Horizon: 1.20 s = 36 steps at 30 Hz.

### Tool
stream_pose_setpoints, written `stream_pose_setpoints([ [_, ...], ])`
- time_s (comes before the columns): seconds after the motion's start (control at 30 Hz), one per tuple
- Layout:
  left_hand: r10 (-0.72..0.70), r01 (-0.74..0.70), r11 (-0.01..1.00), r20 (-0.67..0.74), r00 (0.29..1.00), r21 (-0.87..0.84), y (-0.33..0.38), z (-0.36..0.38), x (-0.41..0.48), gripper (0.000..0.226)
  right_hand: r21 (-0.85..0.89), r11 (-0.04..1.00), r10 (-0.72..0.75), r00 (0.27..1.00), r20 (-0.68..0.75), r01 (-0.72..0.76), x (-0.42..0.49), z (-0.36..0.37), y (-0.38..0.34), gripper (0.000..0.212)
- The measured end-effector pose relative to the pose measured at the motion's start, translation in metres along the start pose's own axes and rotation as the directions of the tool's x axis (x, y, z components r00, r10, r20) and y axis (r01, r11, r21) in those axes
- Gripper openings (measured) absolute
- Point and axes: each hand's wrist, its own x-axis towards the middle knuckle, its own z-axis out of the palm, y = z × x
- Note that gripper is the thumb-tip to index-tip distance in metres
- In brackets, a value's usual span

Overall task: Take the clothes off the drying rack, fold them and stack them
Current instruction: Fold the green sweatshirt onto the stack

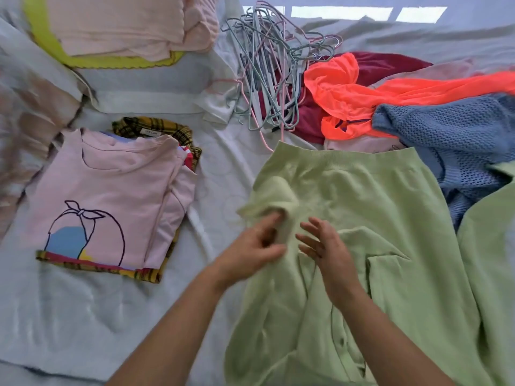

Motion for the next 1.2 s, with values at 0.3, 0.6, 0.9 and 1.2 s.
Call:
stream_pose_setpoints([
  [0.3, -0.231, 0.207, 0.964, 0.139, 0.963, 0.17, -0.046, 0.063, -0.015, 0.022, -0.089, 0.974, 0.176, 0.946, -0.271, -0.207, -0.027, -0.106, -0.009, 0.032],
  [0.6, -0.246, 0.497, 0.834, -0.646, 0.723, 0.238, -0.083, -0.028, 0.043, 0.045, -0.965, -0.047, -0.28, 0.924, 0.261, 0.258, -0.018, -0.076, 0.053, 0.072],
  [0.9, -0.181, 0.46, 0.83, -0.627, 0.758, 0.316, -0.078, -0.001, 0.051, 0.029, -0.918, 0.365, -0.239, 0.969, 0.066, 0.153, -0.032, -0.121, 0.013, 0.021],
  [1.2, 0.072, 0.222, 0.89, -0.604, 0.794, 0.398, -0.042, 0.061, 0.05, 0.041, -0.488, 0.87, -0.131, 0.921, -0.367, -0.071, -0.032, -0.184, -0.039, 0.011],
])
